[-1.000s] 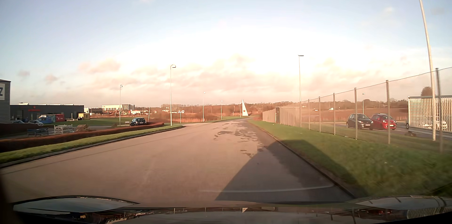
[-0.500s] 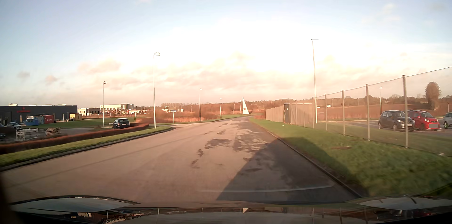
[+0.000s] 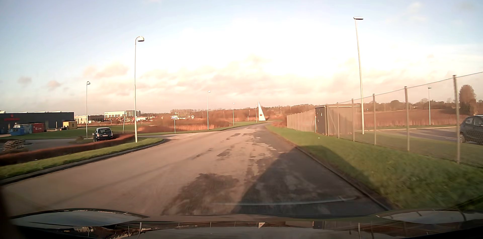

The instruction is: Follow the waypoints while adhering to traffic rules and regulations

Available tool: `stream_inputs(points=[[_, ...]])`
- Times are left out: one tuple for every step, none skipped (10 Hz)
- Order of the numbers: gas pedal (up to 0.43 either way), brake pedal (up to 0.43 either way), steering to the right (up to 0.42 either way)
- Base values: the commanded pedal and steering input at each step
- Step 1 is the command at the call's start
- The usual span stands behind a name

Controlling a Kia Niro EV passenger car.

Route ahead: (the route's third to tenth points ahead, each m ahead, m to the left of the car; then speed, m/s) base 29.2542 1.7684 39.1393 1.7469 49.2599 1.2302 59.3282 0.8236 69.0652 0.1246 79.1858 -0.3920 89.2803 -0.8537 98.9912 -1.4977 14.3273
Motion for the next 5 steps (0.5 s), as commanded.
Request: stream_inputs(points=[[0.130,0.000,-0.003],[0.138,0.000,-0.002],[0.138,0.000,-0.001],[0.138,0.000,-0.001],[0.138,0.000,-0.001]])
